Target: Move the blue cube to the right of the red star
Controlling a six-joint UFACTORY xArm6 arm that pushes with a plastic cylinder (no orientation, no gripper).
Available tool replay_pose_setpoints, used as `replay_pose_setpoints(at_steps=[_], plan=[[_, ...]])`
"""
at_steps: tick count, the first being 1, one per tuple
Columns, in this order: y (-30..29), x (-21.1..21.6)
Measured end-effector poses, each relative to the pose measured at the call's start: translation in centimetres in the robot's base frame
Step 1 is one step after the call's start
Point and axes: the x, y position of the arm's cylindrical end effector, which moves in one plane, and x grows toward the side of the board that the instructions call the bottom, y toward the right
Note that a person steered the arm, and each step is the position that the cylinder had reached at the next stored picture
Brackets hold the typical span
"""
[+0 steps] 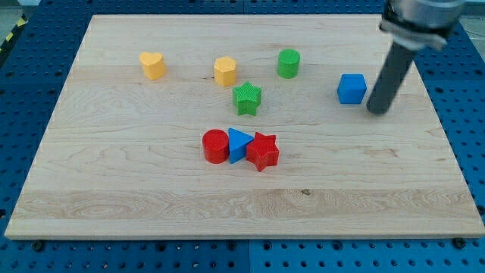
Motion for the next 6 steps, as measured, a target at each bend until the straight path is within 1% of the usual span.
replay_pose_setpoints(at_steps=[1,2,3,4,5,6], plan=[[1.7,-0.2],[4.3,-5.9],[2.9,-8.8],[-0.8,-9.6],[-3.5,-8.6],[-4.8,-4.5]])
